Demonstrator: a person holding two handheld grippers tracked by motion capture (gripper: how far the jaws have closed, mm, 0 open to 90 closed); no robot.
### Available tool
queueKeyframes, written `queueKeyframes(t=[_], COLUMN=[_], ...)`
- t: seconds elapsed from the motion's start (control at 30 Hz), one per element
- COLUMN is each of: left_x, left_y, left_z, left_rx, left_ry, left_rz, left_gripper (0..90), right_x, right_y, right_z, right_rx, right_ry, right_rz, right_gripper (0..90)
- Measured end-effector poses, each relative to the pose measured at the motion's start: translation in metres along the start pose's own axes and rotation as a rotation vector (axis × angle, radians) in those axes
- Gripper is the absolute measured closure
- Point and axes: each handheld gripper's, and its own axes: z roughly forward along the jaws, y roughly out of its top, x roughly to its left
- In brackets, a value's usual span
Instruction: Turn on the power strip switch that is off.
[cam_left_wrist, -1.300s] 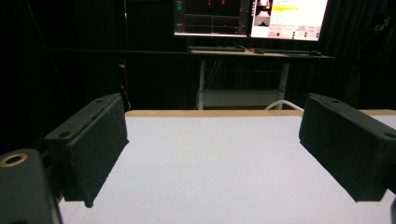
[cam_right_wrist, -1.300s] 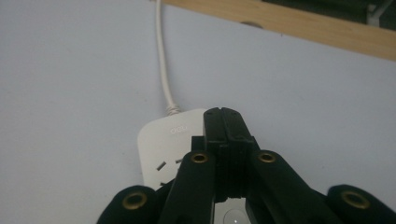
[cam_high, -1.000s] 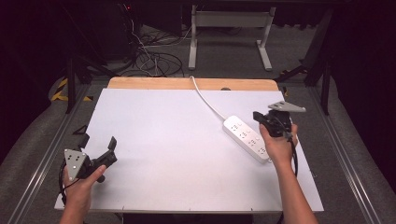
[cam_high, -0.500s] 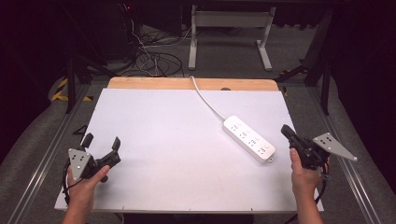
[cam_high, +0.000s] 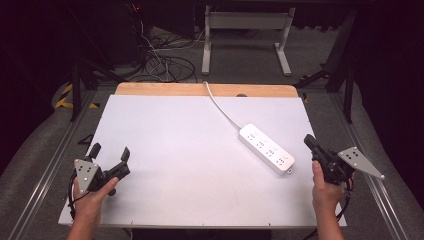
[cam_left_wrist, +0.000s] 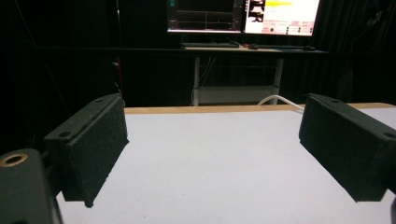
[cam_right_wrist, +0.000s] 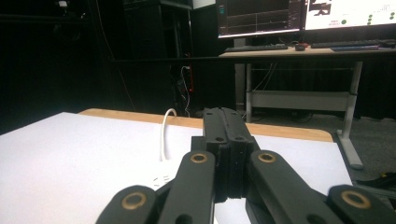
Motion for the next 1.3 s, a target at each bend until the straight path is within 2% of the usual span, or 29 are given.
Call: queueKeyframes(t=[0.07,0.1,0.13,0.33,0.43,0.53,0.77,1.03,1.3], left_x=[0.0,0.0,0.0,0.0,0.0,0.0,0.0,-0.001,-0.002], left_y=[0.0,0.0,0.0,0.0,0.0,0.0,0.0,-0.002,-0.002], left_z=[0.0,0.0,0.0,0.0,0.0,0.0,0.002,0.004,0.004], left_rx=[-0.001,-0.001,-0.001,0.002,0.001,0.001,0.004,0.01,0.008], left_ry=[0.001,0.001,0.0,-0.002,-0.002,-0.003,-0.004,-0.011,-0.008], left_rz=[-0.002,-0.001,-0.001,0.001,-0.001,-0.001,0.001,0.001,-0.004], left_gripper=[8.4,8.4,8.4,8.4,8.4,8.4,8.4,8.4,8.4], right_x=[0.001,0.002,0.003,0.005,0.006,0.007,0.008,0.007,0.008], right_y=[0.0,-0.001,-0.001,-0.003,-0.004,-0.005,-0.005,-0.005,-0.006], right_z=[0.001,0.002,0.003,0.009,0.013,0.016,0.015,0.012,0.013], right_rx=[0.004,0.005,0.005,0.038,0.053,0.063,0.051,0.051,0.065], right_ry=[0.01,0.015,0.005,0.0,-0.017,-0.011,-0.014,-0.017,-0.024], right_rz=[-0.005,-0.003,-0.009,-0.002,-0.007,-0.008,-0.008,-0.039,-0.044], right_gripper=[90.0,86.7,79.1,51.2,29.4,18.6,13.3,11.7,11.7])
